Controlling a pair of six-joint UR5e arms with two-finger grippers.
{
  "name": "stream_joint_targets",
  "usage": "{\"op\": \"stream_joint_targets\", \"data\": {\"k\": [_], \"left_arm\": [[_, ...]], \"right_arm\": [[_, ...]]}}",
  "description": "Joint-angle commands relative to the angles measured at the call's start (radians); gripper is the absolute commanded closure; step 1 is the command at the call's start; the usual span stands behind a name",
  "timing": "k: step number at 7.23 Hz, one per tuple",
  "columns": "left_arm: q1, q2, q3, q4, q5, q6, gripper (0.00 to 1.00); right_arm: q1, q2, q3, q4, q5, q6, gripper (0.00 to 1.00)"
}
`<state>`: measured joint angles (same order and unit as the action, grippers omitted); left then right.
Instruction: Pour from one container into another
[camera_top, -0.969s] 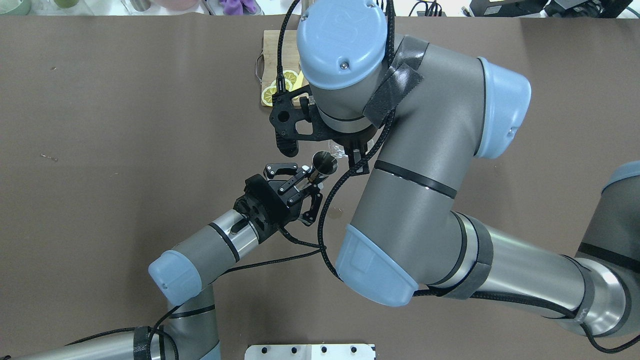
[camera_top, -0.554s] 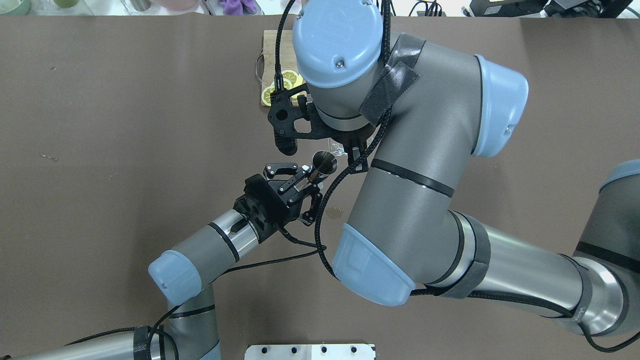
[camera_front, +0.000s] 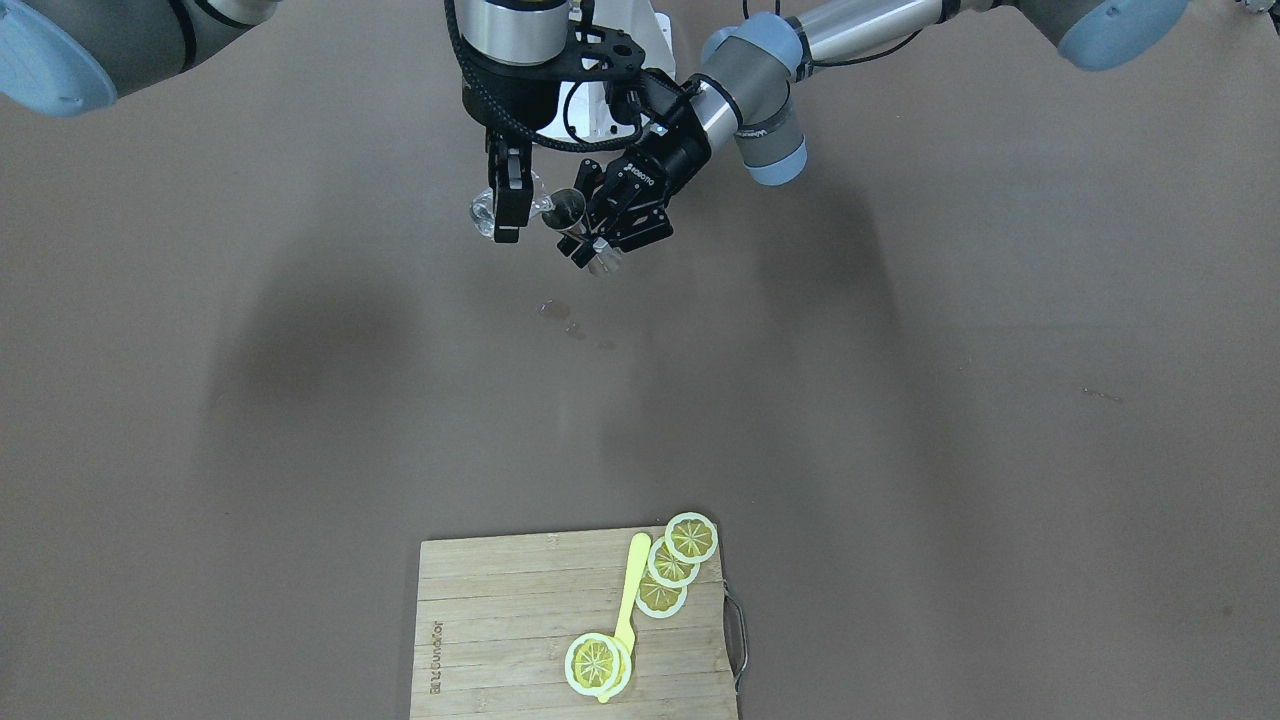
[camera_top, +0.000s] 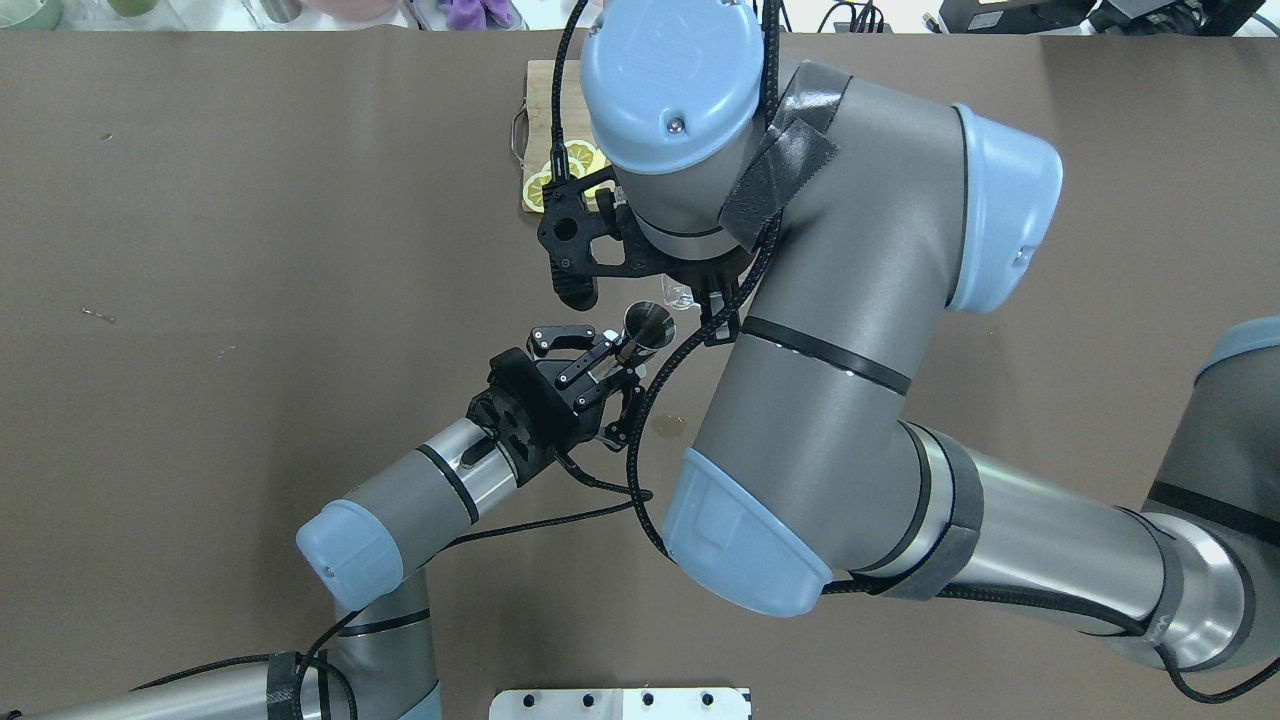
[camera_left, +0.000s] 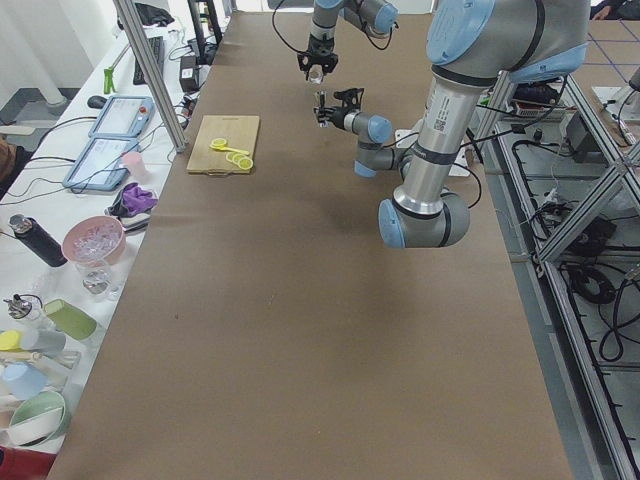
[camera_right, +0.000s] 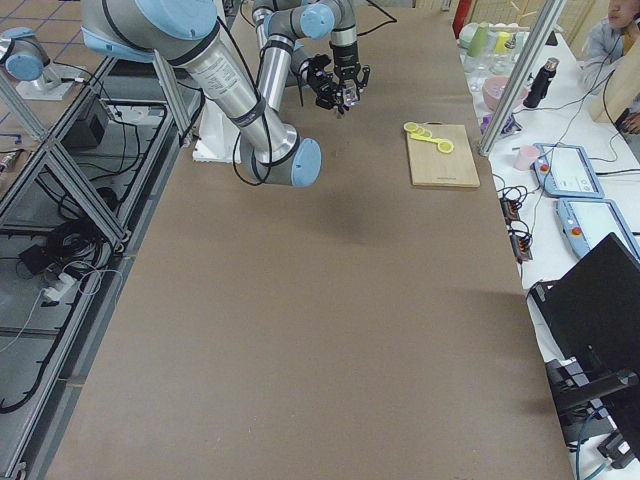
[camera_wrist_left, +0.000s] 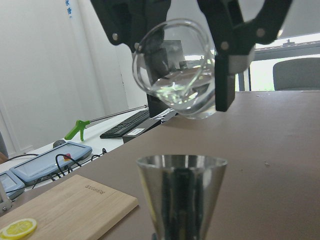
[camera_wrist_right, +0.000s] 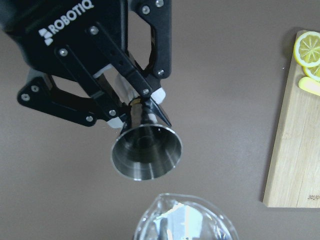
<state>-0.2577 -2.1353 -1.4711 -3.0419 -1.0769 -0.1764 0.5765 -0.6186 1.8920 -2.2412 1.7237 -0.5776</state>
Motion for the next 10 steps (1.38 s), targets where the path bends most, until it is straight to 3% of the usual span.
{"op": "stream_joint_targets", "data": {"k": [1,10], "left_arm": [[0.000,0.000,0.000,0.000,0.000,0.000,1.00],[0.000,0.000,0.000,0.000,0.000,0.002,1.00]], "right_arm": [[-0.006,0.007,0.003,-0.012,-0.004,-0.005,1.00],[-0.023,0.020,-0.007,-0.018,-0.009,-0.005,1.00]]}}
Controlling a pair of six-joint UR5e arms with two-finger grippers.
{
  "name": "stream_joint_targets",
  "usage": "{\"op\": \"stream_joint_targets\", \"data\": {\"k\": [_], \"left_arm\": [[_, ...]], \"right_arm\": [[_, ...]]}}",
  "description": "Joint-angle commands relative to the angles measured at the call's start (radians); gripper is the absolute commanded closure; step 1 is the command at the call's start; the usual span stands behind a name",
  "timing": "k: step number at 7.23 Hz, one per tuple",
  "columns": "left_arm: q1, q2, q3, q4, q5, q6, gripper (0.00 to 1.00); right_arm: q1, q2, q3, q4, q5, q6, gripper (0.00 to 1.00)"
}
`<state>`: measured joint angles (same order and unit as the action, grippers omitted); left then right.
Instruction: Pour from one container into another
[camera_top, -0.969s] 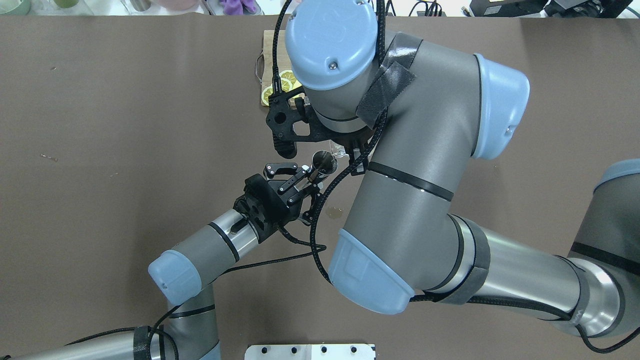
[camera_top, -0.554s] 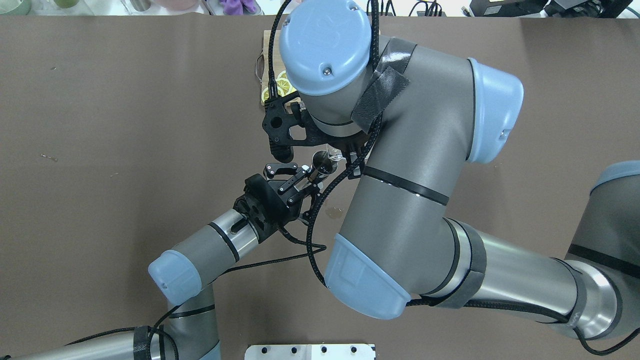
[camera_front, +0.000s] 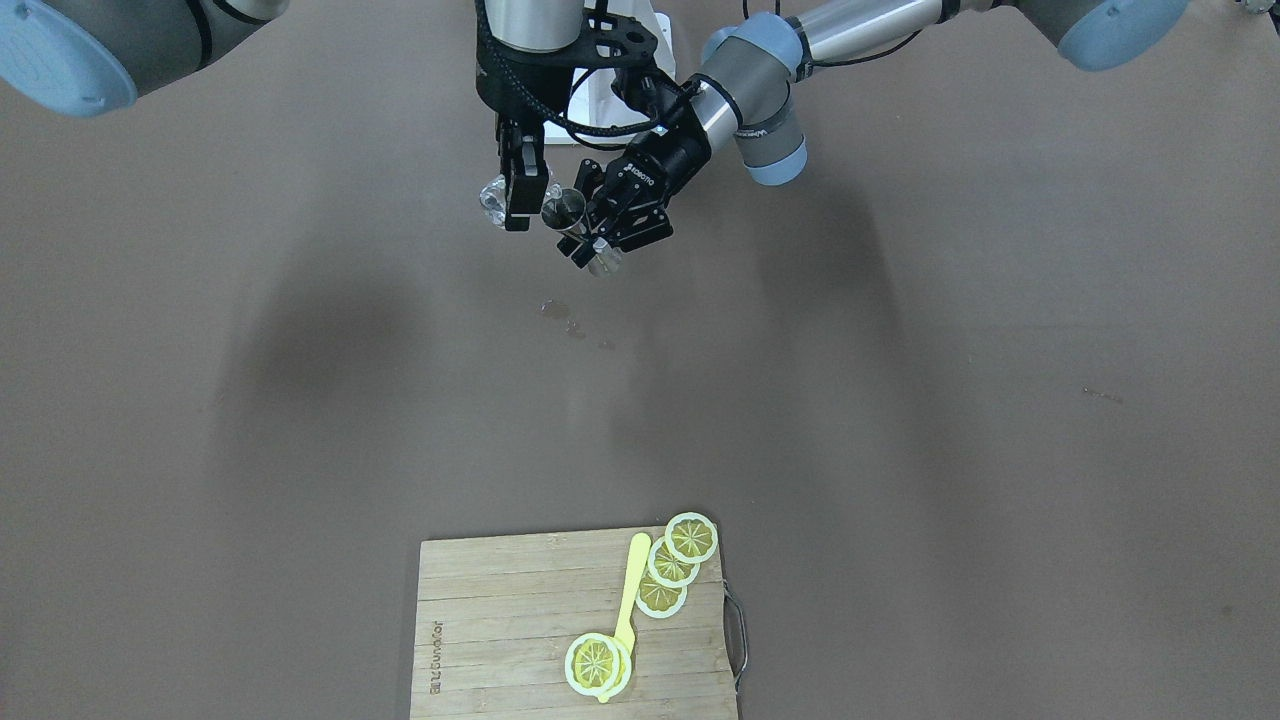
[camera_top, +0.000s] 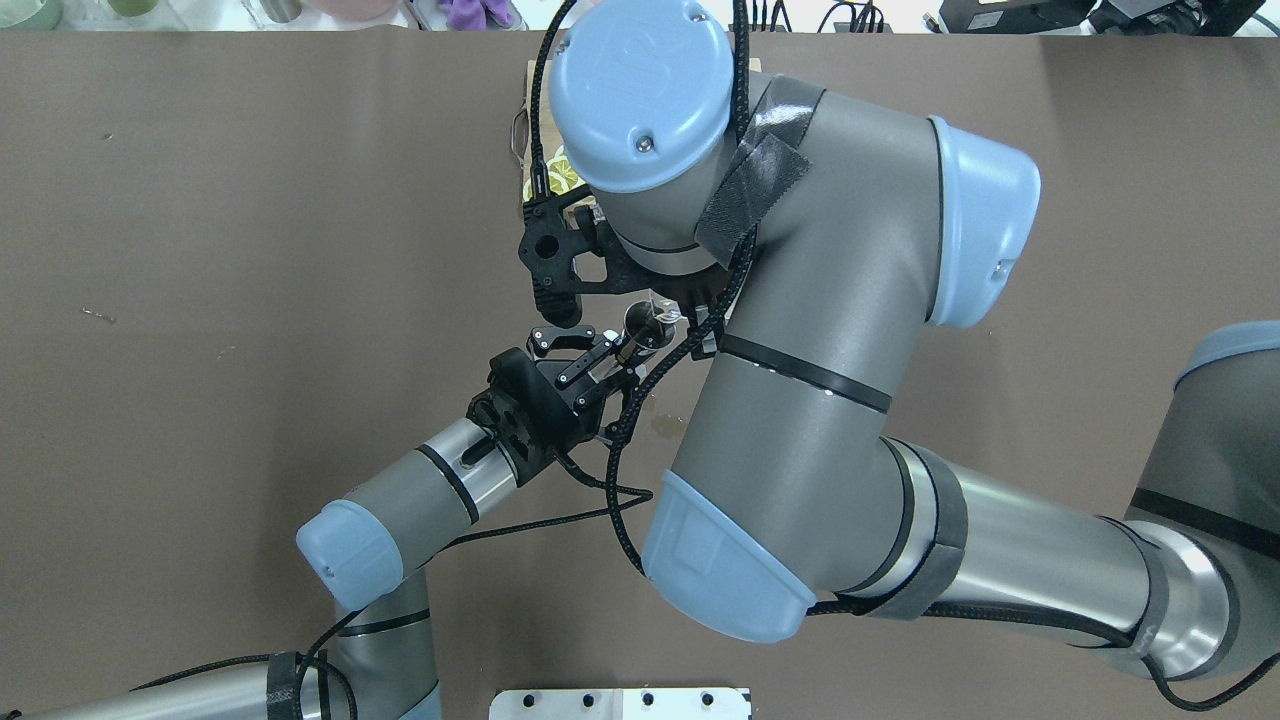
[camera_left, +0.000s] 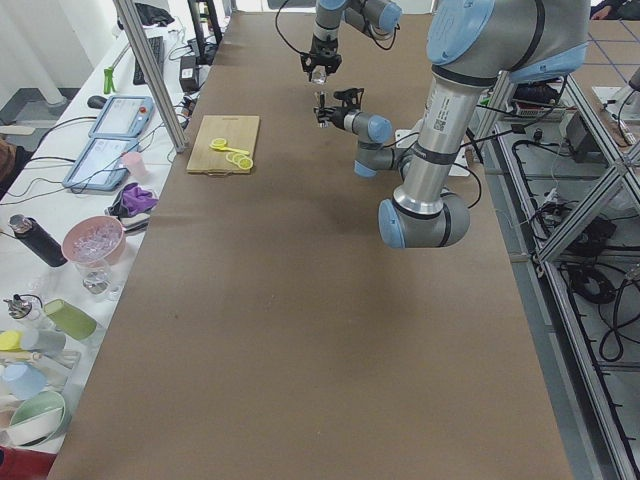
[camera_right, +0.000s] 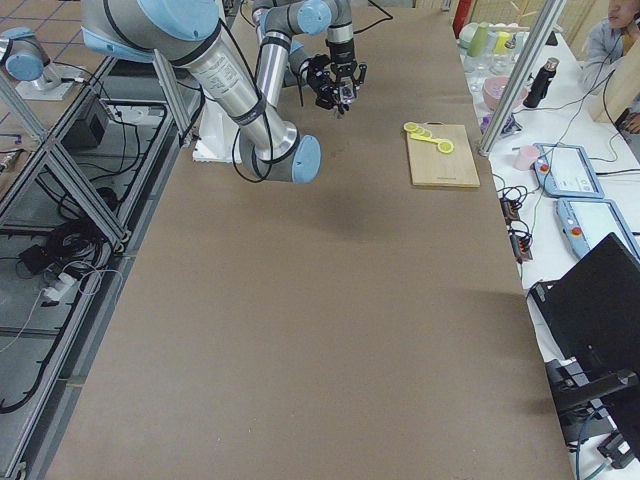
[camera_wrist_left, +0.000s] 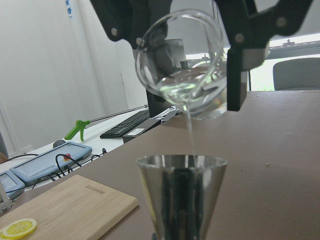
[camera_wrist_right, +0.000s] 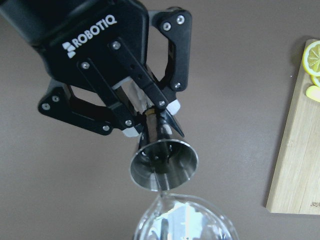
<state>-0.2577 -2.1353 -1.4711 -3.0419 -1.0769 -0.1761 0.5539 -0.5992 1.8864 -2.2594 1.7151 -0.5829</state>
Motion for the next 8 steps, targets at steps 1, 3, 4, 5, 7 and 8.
{"op": "stream_joint_targets", "data": {"k": [1,3,4,5,7,8], "left_arm": [[0.000,0.000,0.000,0.000,0.000,0.000,1.00],[0.000,0.000,0.000,0.002,0.000,0.000,1.00],[0.000,0.000,0.000,0.000,0.000,0.000,1.00],[0.000,0.000,0.000,0.002,0.002,0.000,1.00],[0.000,0.000,0.000,0.002,0.002,0.000,1.00],[0.000,0.000,0.000,0.002,0.002,0.000,1.00]], "right_arm": [[-0.002,0.001,-0.003,0.000,-0.008,0.000,1.00],[-0.005,0.004,-0.006,0.000,-0.009,0.000,1.00],[-0.005,0.006,-0.007,0.000,-0.009,0.000,1.00],[-0.005,0.006,-0.004,0.001,-0.011,0.000,1.00],[-0.003,0.002,0.003,0.011,-0.008,0.000,1.00],[-0.002,-0.002,0.014,0.012,-0.005,0.002,1.00]]}}
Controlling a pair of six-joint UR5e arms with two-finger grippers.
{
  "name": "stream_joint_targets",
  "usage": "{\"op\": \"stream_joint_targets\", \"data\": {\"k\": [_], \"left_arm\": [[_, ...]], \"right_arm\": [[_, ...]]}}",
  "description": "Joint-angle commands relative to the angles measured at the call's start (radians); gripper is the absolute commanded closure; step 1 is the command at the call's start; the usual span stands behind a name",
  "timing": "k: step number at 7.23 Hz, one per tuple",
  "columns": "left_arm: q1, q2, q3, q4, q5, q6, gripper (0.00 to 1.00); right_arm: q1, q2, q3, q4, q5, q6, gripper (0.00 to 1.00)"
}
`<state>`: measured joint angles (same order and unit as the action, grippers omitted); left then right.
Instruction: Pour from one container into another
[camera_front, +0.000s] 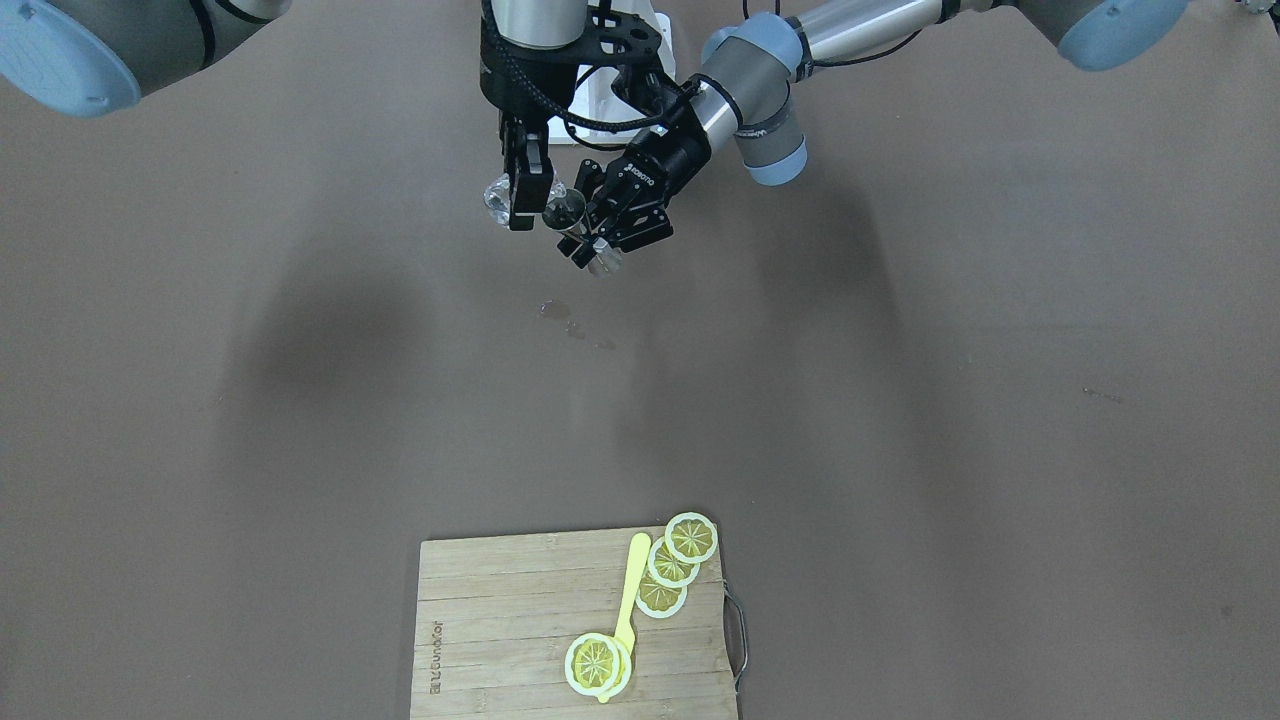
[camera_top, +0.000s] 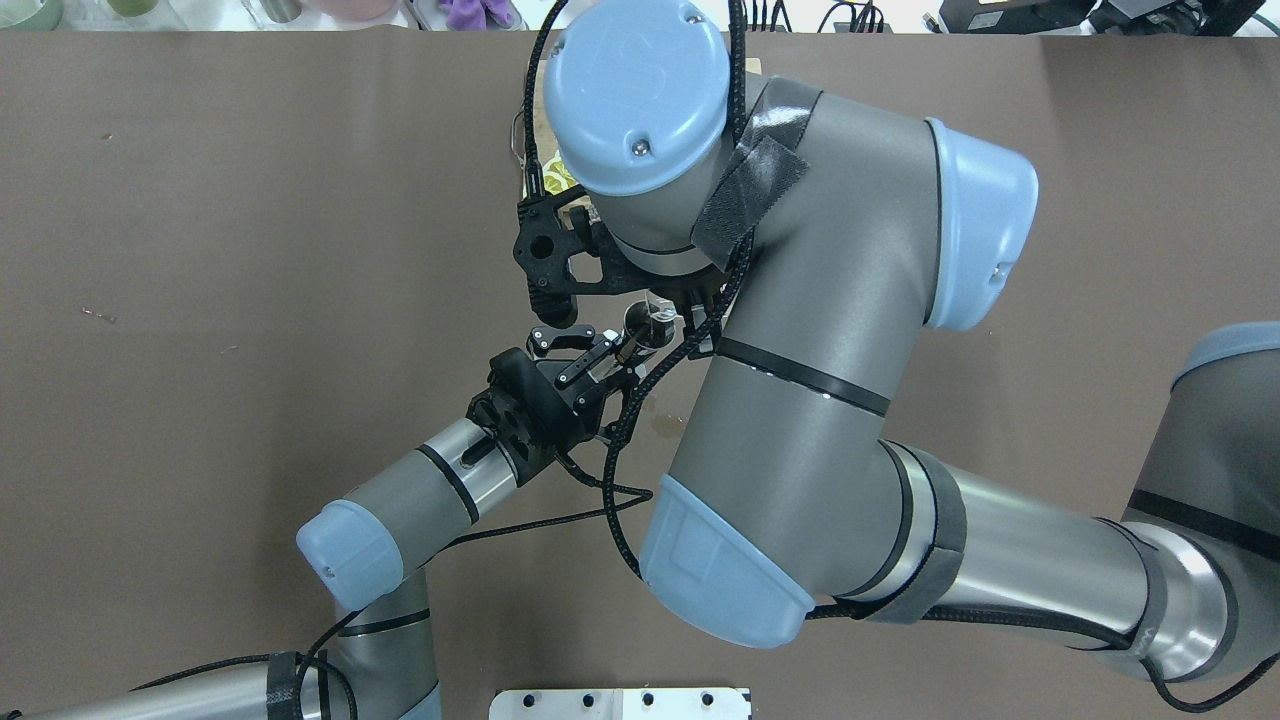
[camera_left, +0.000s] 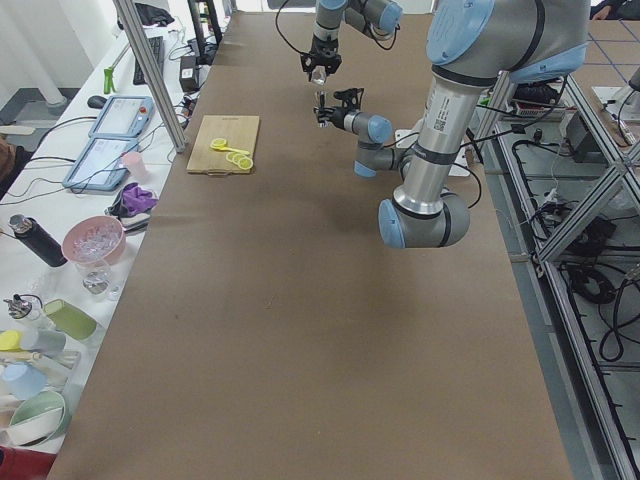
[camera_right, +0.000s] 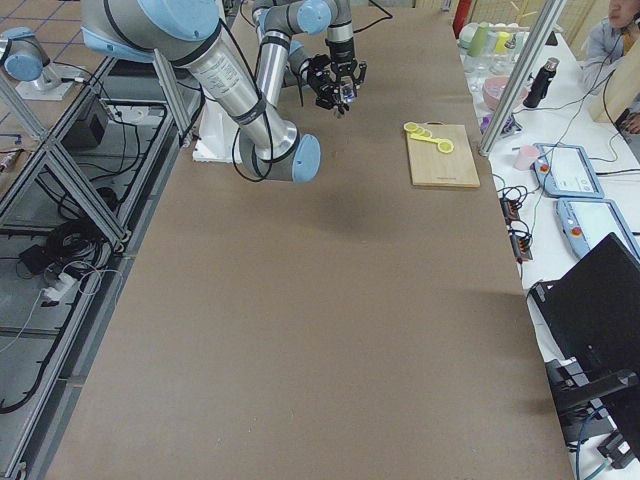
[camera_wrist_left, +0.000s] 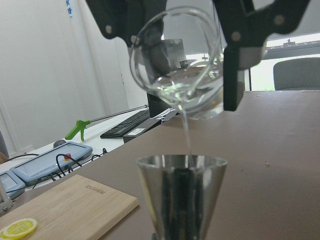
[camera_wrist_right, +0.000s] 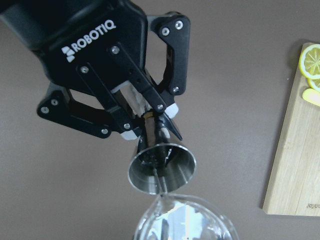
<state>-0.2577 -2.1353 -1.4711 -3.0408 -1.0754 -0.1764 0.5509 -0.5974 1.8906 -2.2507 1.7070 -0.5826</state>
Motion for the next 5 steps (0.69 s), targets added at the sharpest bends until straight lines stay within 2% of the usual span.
{"op": "stream_joint_targets", "data": {"k": [1,5], "left_arm": [[0.000,0.000,0.000,0.000,-0.001,0.000,1.00],[0.000,0.000,0.000,0.004,0.000,0.000,1.00]], "right_arm": [[0.003,-0.005,0.018,0.005,0.006,0.003,1.00],[0.018,-0.042,0.041,0.089,0.052,0.021,1.00]]}}
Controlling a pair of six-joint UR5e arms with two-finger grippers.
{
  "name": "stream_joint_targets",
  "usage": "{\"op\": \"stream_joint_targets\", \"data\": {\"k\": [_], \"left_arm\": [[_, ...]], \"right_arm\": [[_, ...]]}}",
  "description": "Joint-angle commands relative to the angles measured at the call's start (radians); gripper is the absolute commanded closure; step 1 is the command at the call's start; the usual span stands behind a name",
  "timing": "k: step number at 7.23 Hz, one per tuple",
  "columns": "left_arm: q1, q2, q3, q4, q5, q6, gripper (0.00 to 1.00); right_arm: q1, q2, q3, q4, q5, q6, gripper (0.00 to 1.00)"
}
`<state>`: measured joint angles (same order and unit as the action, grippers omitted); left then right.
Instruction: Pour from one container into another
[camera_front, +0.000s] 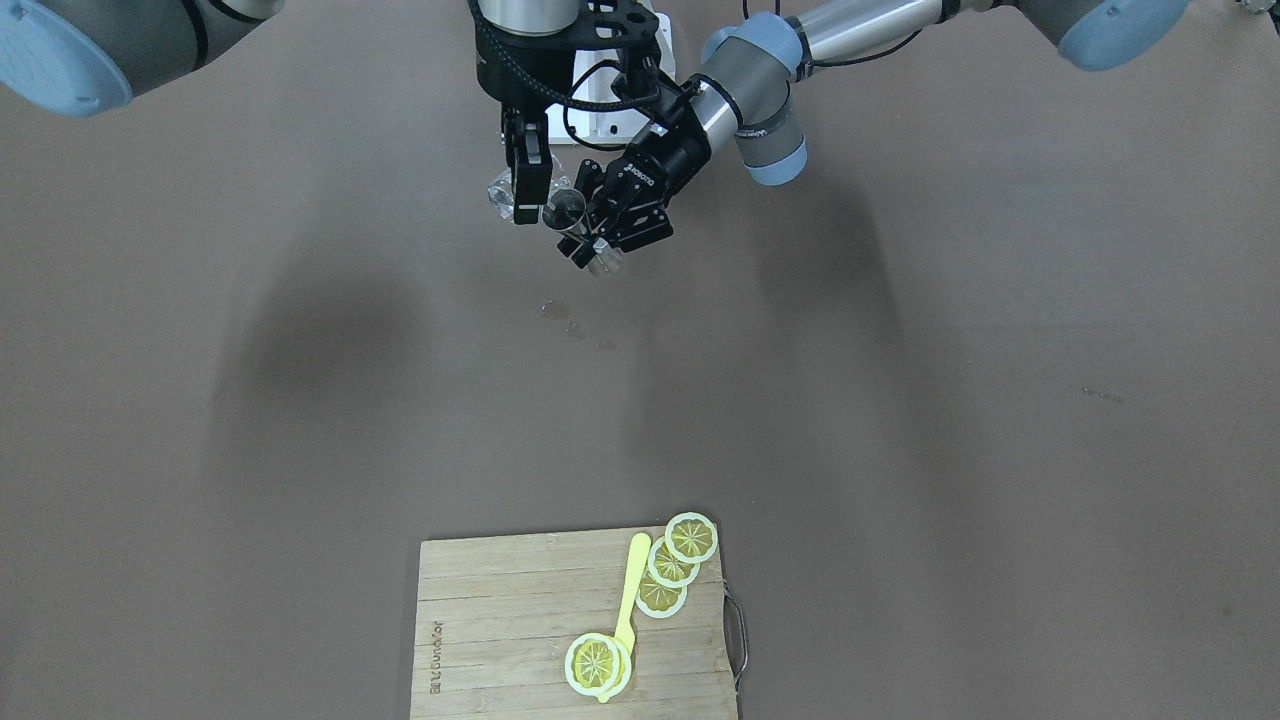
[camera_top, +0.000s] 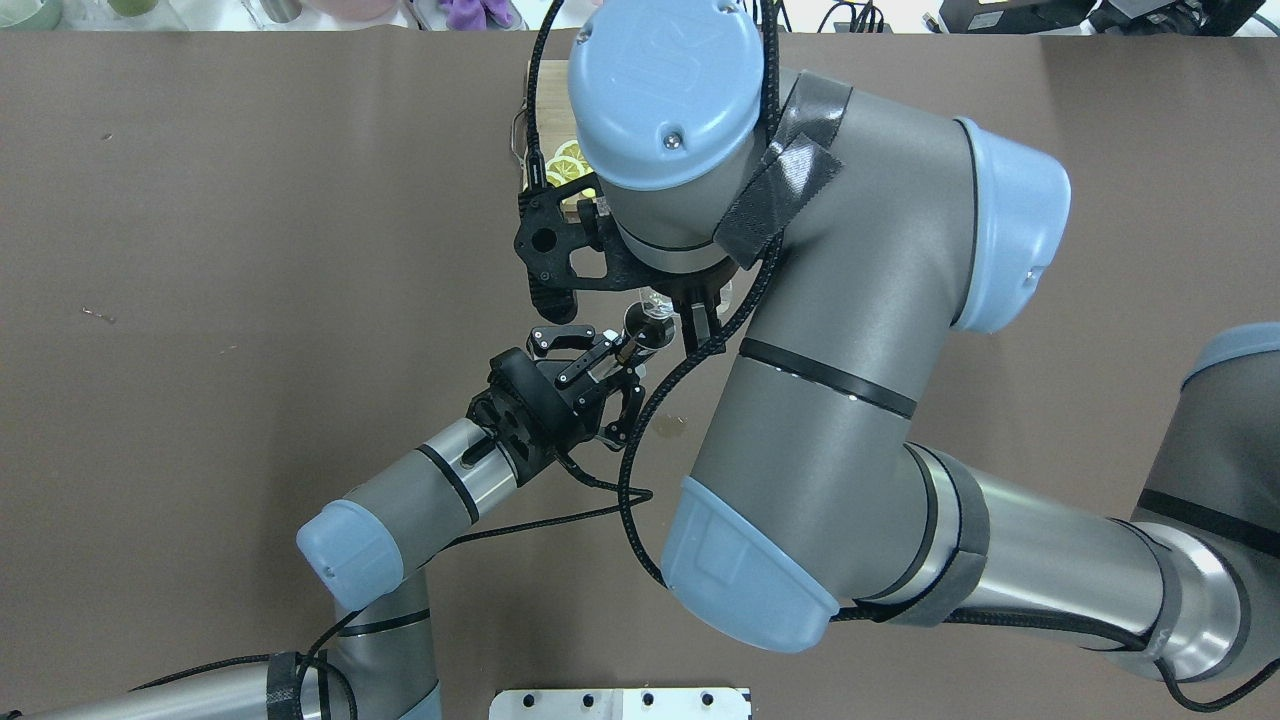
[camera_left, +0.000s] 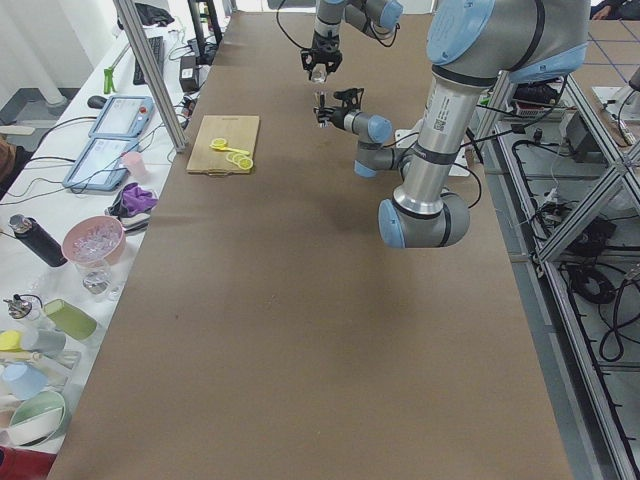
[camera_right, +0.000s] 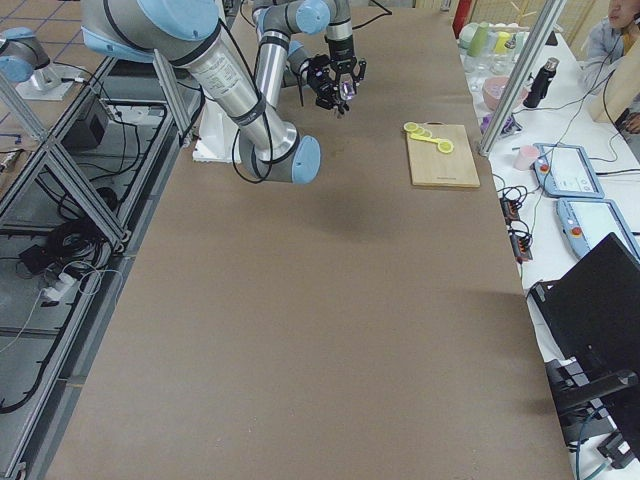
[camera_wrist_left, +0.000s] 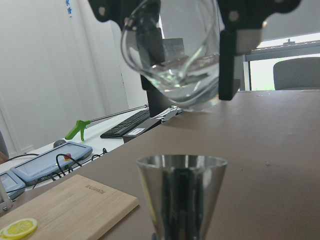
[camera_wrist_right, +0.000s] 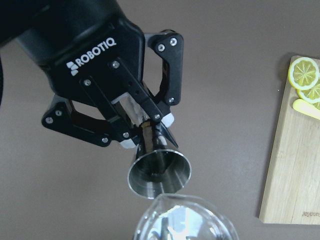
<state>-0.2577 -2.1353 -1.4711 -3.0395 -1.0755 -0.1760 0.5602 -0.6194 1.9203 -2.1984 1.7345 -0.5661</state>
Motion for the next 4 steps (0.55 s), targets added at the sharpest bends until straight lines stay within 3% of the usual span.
{"op": "stream_joint_targets", "data": {"k": [1,4], "left_arm": [[0.000,0.000,0.000,0.002,0.000,0.000,1.00],[0.000,0.000,0.000,0.005,0.000,0.000,1.00]], "right_arm": [[0.026,-0.057,0.031,0.080,0.054,0.005,1.00],[0.113,-0.167,0.112,0.169,0.149,0.006,1.00]]}}
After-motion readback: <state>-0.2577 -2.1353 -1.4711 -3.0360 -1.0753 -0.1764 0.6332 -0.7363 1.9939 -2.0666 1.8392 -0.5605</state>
